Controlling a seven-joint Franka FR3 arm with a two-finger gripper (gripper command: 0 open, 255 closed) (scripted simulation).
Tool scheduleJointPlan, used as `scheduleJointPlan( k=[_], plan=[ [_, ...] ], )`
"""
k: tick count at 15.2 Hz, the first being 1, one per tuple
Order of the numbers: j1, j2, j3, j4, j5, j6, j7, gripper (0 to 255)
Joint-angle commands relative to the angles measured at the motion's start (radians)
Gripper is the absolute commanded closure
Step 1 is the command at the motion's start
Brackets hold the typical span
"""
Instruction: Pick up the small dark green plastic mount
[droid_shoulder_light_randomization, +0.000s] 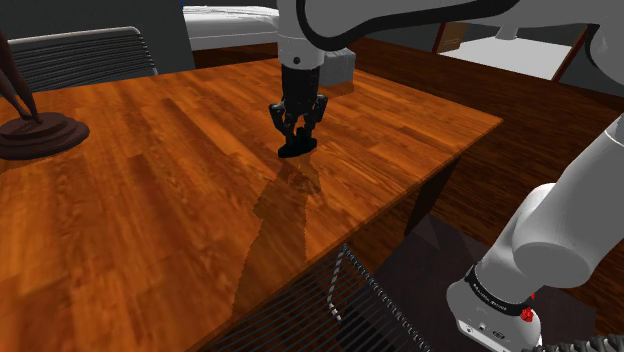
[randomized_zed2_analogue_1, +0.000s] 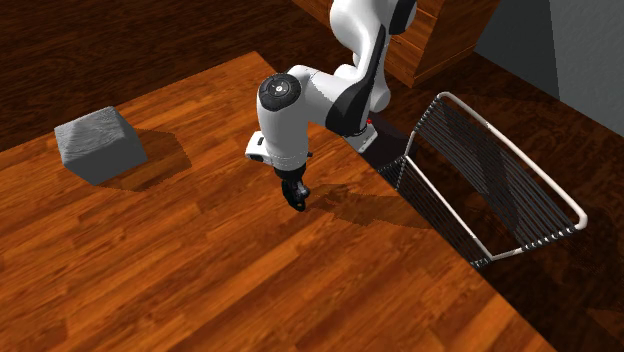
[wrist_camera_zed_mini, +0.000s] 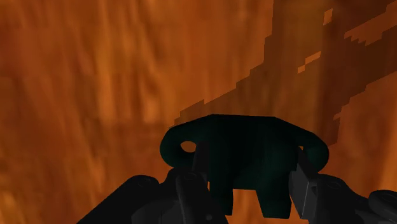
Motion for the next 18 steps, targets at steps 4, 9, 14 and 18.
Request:
scheduleJointPlan(
  k=[4,9,14,18],
  plan=[
    [0.000,0.001,0.000,0.040,0.000,-0.040,0.001,255],
    [0.000,0.009,0.000,0.116,-0.003,-0.108,0.003,255],
    [0.001,0.023,0.002,0.199,-0.008,-0.179,0.007,255],
    [0.001,0.031,0.002,0.238,-0.010,-0.209,0.009,255]
  ],
)
